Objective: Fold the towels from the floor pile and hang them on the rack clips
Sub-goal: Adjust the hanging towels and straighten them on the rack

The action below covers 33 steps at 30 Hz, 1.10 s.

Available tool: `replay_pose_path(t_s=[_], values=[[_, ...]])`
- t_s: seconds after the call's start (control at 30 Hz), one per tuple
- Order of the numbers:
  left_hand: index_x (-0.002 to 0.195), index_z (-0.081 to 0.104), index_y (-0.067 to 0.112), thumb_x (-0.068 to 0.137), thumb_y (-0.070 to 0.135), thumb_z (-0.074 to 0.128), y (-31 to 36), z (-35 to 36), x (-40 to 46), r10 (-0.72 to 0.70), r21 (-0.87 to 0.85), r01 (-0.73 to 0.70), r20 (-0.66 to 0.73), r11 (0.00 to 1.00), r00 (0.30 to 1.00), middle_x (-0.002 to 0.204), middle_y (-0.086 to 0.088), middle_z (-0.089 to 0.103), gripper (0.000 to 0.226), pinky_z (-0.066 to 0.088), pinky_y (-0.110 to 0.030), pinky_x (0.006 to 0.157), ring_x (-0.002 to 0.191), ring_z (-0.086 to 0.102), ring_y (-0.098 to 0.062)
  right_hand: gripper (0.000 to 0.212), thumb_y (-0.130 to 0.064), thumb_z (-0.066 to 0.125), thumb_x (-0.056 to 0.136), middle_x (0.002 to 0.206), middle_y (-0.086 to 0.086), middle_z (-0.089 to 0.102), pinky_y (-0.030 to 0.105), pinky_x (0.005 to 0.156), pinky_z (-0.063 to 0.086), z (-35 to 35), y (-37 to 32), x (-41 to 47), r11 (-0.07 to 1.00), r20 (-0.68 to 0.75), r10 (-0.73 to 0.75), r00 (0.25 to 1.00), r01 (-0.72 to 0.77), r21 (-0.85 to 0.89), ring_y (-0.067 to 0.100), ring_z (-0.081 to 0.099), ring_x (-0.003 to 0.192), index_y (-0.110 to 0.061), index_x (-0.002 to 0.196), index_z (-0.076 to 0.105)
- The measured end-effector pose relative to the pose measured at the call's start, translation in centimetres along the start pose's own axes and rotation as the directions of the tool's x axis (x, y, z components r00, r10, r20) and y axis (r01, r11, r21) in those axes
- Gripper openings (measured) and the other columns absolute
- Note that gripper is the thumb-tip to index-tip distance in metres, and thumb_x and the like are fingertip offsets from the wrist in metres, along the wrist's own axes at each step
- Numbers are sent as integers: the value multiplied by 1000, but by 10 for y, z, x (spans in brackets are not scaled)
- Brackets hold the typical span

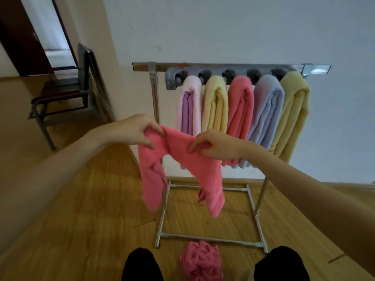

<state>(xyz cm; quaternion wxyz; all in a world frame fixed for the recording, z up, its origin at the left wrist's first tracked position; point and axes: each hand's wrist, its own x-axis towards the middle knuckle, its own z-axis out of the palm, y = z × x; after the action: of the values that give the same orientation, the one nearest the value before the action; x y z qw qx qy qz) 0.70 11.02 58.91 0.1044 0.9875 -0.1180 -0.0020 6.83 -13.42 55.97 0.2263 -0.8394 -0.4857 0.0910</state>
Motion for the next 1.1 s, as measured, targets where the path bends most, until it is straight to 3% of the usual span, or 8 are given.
replay_pose_path(t_s=[0.13,0.3,0.4,0.5,0.6,0.67,0.83,1.1], values=[[119,66,17,76,13,74,-17,-17,17,-19,87,50,-328,995,944,108,-6,63,44,45,-32,82,98,55,-21,41,4,46,85,118,6,62,6,78,36,-9,-16,37,998,-178,39,983,-46,-33,16,57,107,-3,122,61],[106,70,10,73,3,68,-41,-40,48,76,192,48,-589,980,804,95,-12,64,34,40,-34,79,93,56,-30,34,0,48,85,113,22,65,37,88,46,-15,-33,85,985,-405,157,901,-112,132,31,61,104,7,116,61],[108,68,14,74,2,65,-57,-51,66,104,228,58,-637,972,763,96,-11,58,36,40,-35,77,92,55,-29,30,1,49,83,102,24,67,42,78,50,-16,-38,113,959,-497,242,833,-128,253,32,63,93,10,109,61],[113,65,12,77,-1,62,-67,-62,81,138,268,63,-668,961,731,96,-12,55,39,43,-39,76,90,54,-30,32,2,48,79,106,22,62,33,66,47,-24,-37,137,942,-584,310,750,-159,295,32,61,94,6,109,60],[113,63,8,80,-2,58,-73,-70,94,207,343,59,-686,938,698,94,-13,54,35,44,-41,74,88,52,-30,43,-9,49,74,126,15,49,35,88,47,-32,-38,157,933,-655,351,670,-194,302,29,53,108,0,116,54],[112,61,5,80,-3,55,-74,-73,105,240,370,51,-695,928,678,95,-15,55,33,45,-45,75,90,52,-32,46,-7,52,78,140,15,31,42,100,42,-31,-41,167,918,-634,385,671,-209,336,31,44,120,1,123,43],[101,61,4,88,3,53,-82,-59,134,278,399,59,-730,915,625,90,-12,55,15,46,-45,67,86,51,-29,72,-1,54,79,155,17,-4,42,112,30,-16,-37,195,880,-619,445,647,-189,436,34,16,142,5,141,19],[109,61,5,85,-2,57,-93,-3,144,288,346,-11,-761,938,582,95,-11,59,25,41,-32,69,86,53,-27,85,3,52,76,156,19,-7,39,120,12,35,-5,196,955,-746,297,596,-171,243,28,-2,146,3,147,6]])
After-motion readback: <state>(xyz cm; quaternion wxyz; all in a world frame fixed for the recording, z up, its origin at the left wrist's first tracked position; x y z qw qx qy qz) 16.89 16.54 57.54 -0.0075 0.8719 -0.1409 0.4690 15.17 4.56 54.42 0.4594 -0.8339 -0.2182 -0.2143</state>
